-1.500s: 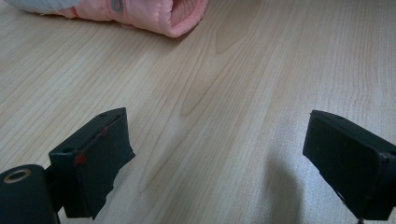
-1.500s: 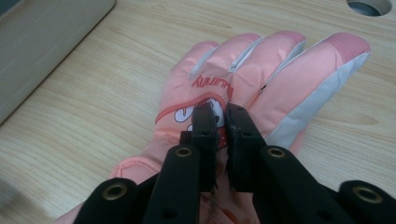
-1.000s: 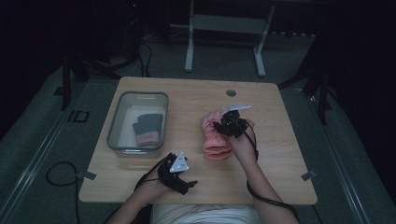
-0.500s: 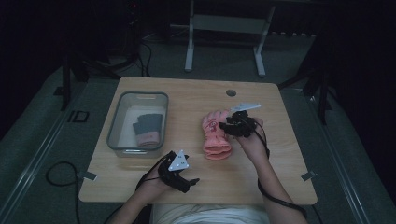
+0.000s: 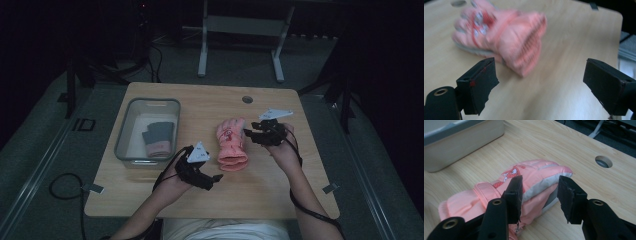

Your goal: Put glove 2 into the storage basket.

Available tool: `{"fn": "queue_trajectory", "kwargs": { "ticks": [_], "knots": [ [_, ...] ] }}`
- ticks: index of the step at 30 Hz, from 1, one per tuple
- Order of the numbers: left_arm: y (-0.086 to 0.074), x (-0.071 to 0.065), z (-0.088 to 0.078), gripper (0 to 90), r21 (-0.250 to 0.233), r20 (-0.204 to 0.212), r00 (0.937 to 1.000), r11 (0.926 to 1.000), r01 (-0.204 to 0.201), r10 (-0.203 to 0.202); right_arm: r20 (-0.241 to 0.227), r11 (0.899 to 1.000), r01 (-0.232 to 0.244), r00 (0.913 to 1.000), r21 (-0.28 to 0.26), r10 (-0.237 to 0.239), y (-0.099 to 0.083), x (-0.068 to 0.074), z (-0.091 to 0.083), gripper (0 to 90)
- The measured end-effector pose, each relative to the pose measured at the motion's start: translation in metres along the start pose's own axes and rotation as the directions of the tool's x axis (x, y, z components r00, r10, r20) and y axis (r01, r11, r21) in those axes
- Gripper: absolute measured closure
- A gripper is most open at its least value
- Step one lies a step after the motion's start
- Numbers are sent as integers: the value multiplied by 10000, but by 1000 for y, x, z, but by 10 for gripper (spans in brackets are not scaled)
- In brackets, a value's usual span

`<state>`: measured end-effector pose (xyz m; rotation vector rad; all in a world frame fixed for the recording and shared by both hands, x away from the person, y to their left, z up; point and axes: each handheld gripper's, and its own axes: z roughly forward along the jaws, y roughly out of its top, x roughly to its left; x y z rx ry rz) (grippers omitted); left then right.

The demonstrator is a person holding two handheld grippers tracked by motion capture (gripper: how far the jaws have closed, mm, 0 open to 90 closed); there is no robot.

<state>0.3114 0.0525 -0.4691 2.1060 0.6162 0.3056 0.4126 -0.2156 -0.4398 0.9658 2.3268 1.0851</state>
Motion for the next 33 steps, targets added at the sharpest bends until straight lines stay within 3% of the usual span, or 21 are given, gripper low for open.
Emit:
{"fn": "queue_trajectory", "kwargs": {
  "ticks": [5, 10, 15, 20, 23, 25, 28, 29, 32, 33],
  "knots": [
    [22, 9, 4, 137, -327, -308, 9991, 9990, -290, 280, -184, 9995, 297, 9994, 46, -296, -1, -2, 5, 559],
    [41, 30, 17, 141, -640, -714, 9972, 9978, 167, -212, -137, 10000, 87, 9999, 43, -86, 1, -3, 10, 581],
    [49, 51, 37, 142, -324, -1180, 9918, 9984, 459, -494, -27, 9999, -115, 9999, -37, 115, 6, -4, 14, 588],
    [47, 65, 63, 170, 274, -1494, 9832, 9935, 1102, -1050, -60, 9995, -306, 9995, 105, 307, 1, 0, 24, 575],
    [43, 71, 74, 214, 499, -1625, 9736, 9842, 1701, -1601, -378, 9978, -651, 9971, 129, 656, -5, 1, 29, 555],
    [38, 77, 80, 214, 642, -1380, 9680, 9734, 2197, -2094, -551, 9961, -849, 9948, 250, 862, -11, 1, 33, 536],
    [33, 83, 89, 199, 953, -1374, 9450, 9457, 3108, -2967, -650, 9934, -980, 9927, 602, 1019, -20, -1, 40, 498],
    [31, 84, 92, 186, 1058, -1457, 9392, 9390, 3273, -3110, -704, 9920, -1034, 9916, 719, 1085, -22, -2, 42, 478],
    [25, 86, 103, 185, 1521, -1190, 9287, 9178, 3667, -3513, -824, 9839, -1173, 9882, 1349, 1291, -29, -7, 49, 414],
    [22, 86, 107, 185, 1607, -1059, 9203, 9069, 3895, -3765, -898, 9803, -1241, 9862, 1537, 1389, -32, -9, 52, 405]
  ]
}}
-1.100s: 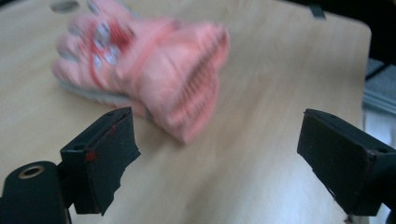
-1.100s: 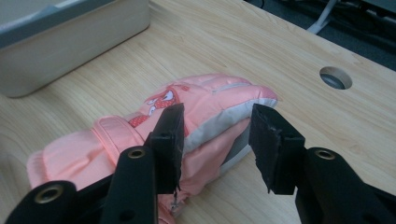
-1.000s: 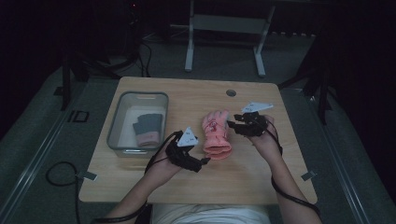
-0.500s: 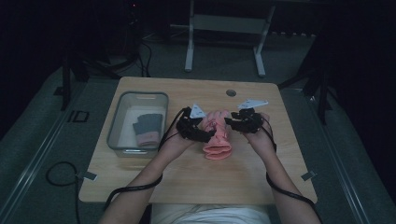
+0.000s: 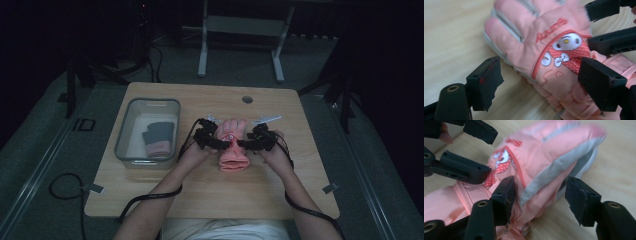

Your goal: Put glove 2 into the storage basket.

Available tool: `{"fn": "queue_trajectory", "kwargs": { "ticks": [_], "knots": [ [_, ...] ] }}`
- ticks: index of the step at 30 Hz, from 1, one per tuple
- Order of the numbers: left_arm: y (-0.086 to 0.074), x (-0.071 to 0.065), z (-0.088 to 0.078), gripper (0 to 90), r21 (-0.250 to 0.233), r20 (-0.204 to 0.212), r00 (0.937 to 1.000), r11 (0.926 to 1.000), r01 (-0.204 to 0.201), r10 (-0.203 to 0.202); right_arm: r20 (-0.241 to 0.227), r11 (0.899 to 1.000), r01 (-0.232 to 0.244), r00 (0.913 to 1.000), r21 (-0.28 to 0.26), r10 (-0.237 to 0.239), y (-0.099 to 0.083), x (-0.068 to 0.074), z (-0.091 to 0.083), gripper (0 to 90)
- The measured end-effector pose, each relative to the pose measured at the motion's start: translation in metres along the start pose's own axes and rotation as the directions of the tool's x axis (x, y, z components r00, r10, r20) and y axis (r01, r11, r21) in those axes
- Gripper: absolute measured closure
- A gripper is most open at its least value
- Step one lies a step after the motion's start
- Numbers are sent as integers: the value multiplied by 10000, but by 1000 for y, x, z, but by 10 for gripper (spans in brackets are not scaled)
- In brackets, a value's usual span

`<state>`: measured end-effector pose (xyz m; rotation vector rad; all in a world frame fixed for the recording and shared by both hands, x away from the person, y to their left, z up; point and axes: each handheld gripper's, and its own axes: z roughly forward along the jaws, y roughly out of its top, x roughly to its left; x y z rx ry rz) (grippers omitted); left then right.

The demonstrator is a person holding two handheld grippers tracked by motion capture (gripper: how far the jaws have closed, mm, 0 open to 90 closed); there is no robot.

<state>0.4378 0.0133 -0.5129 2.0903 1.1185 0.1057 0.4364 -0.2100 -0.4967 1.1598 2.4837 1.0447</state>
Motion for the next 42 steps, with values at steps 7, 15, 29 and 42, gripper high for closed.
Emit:
{"fn": "queue_trajectory", "kwargs": {
  "ticks": [7, 15, 29, 42],
  "knots": [
    [-10, 11, 26, 128, 411, 829, 9835, 9866, 1576, -1606, -1053, 9860, -1242, 9851, 1116, 1360, -13, -20, 18, 403],
    [-11, 17, 33, 371, 568, 2077, 9556, 9778, 2017, -2091, -2176, 9575, -2387, 9378, 1617, 2705, -16, -30, 30, 537],
    [6, 6, -7, 684, -346, 2323, 9620, 9872, 1556, -1435, -1051, 9801, -1971, 9745, 230, 1984, 1, 5, 2, 697],
    [27, 13, -88, 683, -1151, 1611, 9847, 9896, 863, -672, -1182, 9880, -1258, 9863, -894, 1149, 57, 46, -26, 697]
  ]
}}
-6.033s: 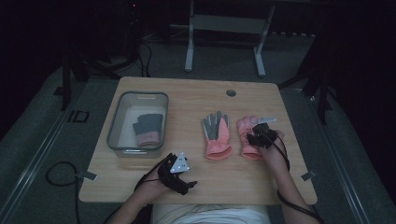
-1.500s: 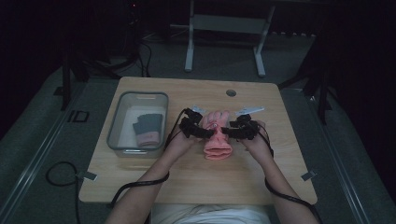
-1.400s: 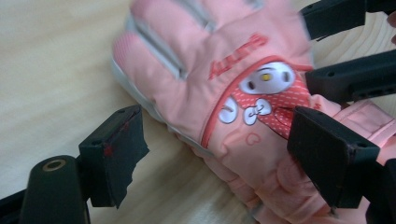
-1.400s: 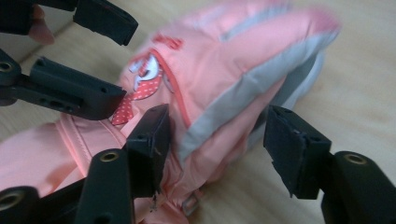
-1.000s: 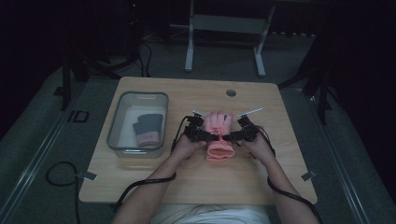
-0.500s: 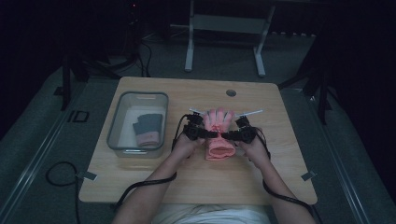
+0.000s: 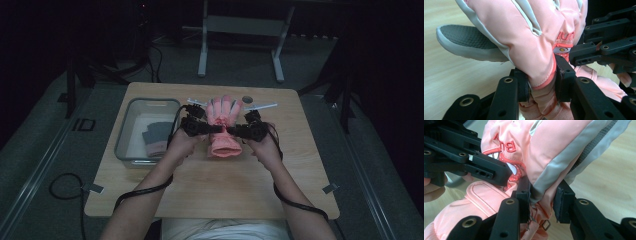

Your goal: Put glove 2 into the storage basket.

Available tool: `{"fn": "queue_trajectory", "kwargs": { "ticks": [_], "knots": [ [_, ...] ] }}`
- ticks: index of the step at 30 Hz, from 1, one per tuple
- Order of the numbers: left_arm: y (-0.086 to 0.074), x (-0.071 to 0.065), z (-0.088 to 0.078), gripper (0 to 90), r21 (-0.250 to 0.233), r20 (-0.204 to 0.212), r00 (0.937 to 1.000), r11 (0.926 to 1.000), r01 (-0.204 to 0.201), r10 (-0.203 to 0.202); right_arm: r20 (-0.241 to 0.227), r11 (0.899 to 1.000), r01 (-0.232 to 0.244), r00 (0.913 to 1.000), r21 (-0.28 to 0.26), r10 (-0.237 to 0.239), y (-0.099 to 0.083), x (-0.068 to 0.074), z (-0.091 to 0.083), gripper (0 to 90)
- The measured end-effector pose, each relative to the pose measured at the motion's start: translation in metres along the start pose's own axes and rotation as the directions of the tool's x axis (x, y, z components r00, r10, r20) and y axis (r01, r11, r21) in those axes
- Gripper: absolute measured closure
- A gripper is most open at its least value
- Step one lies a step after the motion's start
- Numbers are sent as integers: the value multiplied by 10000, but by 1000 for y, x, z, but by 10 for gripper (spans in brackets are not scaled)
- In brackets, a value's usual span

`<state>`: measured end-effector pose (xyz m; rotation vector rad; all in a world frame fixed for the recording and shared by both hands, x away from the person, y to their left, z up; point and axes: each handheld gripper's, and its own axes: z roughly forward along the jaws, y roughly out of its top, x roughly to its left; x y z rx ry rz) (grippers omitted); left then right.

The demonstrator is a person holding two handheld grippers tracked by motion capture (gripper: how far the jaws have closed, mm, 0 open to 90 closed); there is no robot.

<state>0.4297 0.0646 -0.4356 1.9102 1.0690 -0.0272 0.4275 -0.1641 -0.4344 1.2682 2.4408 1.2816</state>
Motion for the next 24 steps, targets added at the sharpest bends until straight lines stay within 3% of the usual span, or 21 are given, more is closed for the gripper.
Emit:
{"fn": "queue_trajectory", "kwargs": {
  "ticks": [12, 24],
  "knots": [
    [14, 4, -51, 683, -211, -603, 9977, 9992, -336, 322, -178, 9974, 659, 9976, -278, -664, 37, 36, 3, 696],
    [16, 22, -92, 683, -287, -1106, 9935, 9991, -297, 264, -455, 9938, 1023, 9935, -436, -1042, 65, 70, 25, 697]
  ]
}}
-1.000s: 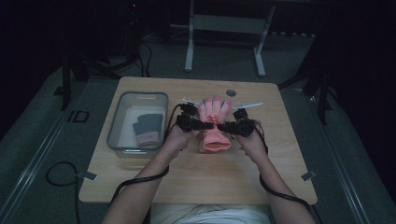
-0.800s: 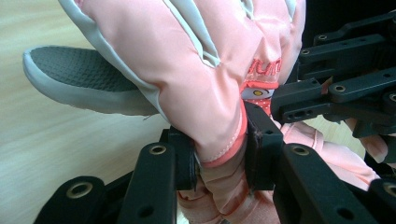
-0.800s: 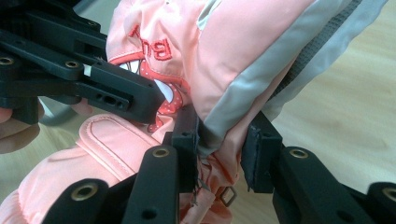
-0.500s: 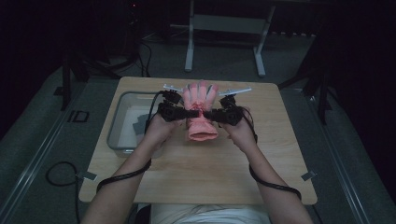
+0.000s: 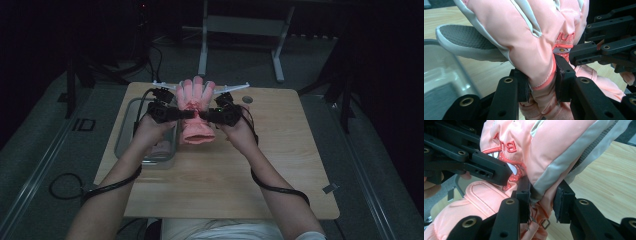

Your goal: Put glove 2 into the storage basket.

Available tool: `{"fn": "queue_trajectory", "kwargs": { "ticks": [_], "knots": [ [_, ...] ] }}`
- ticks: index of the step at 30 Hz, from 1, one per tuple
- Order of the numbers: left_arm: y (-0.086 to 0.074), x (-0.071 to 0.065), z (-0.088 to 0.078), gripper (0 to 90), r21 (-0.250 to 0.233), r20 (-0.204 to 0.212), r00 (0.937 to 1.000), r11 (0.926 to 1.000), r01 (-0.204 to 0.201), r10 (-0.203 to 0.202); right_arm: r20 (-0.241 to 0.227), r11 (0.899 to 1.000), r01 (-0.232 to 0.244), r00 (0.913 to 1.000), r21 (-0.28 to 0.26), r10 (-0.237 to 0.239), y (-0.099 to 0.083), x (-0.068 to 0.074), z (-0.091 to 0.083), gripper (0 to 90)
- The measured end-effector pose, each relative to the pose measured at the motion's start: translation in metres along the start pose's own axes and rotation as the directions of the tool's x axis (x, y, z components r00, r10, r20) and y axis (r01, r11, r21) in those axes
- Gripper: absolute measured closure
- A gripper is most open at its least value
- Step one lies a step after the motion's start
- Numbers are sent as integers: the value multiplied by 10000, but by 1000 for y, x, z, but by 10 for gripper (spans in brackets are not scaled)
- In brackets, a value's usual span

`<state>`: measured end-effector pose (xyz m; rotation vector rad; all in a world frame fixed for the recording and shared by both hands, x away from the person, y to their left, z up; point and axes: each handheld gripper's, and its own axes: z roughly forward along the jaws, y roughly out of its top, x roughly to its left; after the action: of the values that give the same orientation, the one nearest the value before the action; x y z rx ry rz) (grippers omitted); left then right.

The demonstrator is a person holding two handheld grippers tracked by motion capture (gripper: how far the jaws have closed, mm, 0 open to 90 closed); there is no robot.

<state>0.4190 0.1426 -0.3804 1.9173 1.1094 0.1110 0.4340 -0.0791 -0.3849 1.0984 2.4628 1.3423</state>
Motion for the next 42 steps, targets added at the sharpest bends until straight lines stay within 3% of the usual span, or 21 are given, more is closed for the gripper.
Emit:
{"fn": "queue_trajectory", "kwargs": {
  "ticks": [13, 22, 27, 34, 37, 42],
  "knots": [
    [-19, 35, -59, 683, -41, -888, 9954, 9993, 363, -365, -891, 9997, 238, 9957, -62, -243, 23, 43, 44, 697],
    [-29, 61, -77, 682, 34, -1303, 9898, 9982, 593, -583, -1313, 9997, 257, 9910, -41, -261, 33, 59, 76, 697],
    [-36, 73, -75, 682, 119, -1416, 9876, 9974, 709, -685, -1425, 9998, 185, 9896, -25, -187, 32, 61, 91, 697],
    [-53, 93, -59, 682, 399, -1632, 9826, 9945, 966, -889, -1364, 9995, 8, 9906, 328, 36, 18, 58, 123, 697],
    [-59, 100, -49, 682, 579, -1587, 9826, 9926, 1071, -968, -1310, 9986, -158, 9911, 495, 222, 11, 54, 133, 697],
    [-71, 113, -32, 681, 729, -1310, 9801, 9845, 1594, -1490, -1117, 9947, -394, 9925, 954, 500, -1, 47, 147, 696]
  ]
}}
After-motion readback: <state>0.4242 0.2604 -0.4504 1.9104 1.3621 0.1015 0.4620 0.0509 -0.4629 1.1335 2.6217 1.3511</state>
